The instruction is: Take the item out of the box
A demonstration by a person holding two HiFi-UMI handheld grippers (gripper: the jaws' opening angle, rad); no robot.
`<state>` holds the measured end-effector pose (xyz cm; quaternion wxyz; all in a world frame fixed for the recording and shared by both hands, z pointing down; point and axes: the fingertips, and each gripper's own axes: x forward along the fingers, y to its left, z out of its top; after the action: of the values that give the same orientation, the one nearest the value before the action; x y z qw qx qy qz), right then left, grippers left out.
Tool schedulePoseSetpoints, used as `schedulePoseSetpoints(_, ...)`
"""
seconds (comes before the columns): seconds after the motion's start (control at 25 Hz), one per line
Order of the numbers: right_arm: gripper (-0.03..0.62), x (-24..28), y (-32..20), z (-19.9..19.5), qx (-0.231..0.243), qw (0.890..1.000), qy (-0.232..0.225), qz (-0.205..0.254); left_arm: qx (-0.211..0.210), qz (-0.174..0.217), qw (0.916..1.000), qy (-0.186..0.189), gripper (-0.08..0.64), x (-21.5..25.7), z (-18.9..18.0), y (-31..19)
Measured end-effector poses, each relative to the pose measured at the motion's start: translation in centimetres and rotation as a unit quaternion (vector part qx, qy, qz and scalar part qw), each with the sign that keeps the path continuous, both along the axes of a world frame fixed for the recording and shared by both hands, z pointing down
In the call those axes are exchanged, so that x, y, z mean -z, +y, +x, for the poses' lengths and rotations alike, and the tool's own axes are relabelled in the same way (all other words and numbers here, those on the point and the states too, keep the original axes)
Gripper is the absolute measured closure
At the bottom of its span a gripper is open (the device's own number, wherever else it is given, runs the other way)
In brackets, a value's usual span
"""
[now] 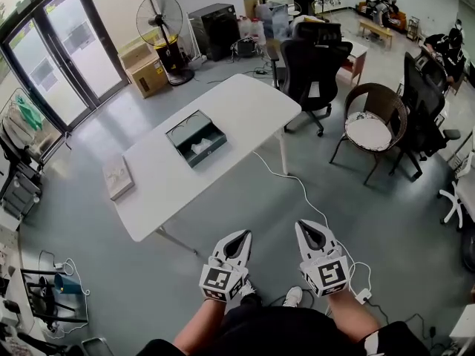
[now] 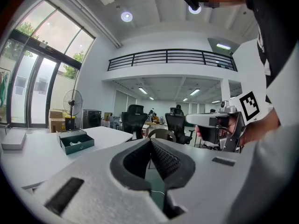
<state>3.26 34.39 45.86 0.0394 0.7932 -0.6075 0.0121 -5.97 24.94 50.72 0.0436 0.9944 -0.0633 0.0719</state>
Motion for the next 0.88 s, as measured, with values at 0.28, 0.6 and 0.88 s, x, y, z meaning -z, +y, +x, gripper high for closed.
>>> schedulePoseSetpoints(0.28,0.586,0.2,-4.2,-0.9,-0.005,1.0,0.009,-0.005,-0.01,-0.002,0.9999,0.007,0.551,0.3,-0.3,-4.2)
schedulePoseSetpoints(0.6,0.586,-0.6,-9.5,-2.2,-0.016,1.0,0.012,-0.023,-0.029,-0.005,0.9995,0.011,0.551,0.0,-1.2,-9.6)
schedulePoseSetpoints(0.88,0.586,-1.0,-13.1,-3.3,-0.025,0.999,0.012,-0.033,-0.038,-0.005,0.9991,0.017,0.551,0.1,-2.4,-13.6)
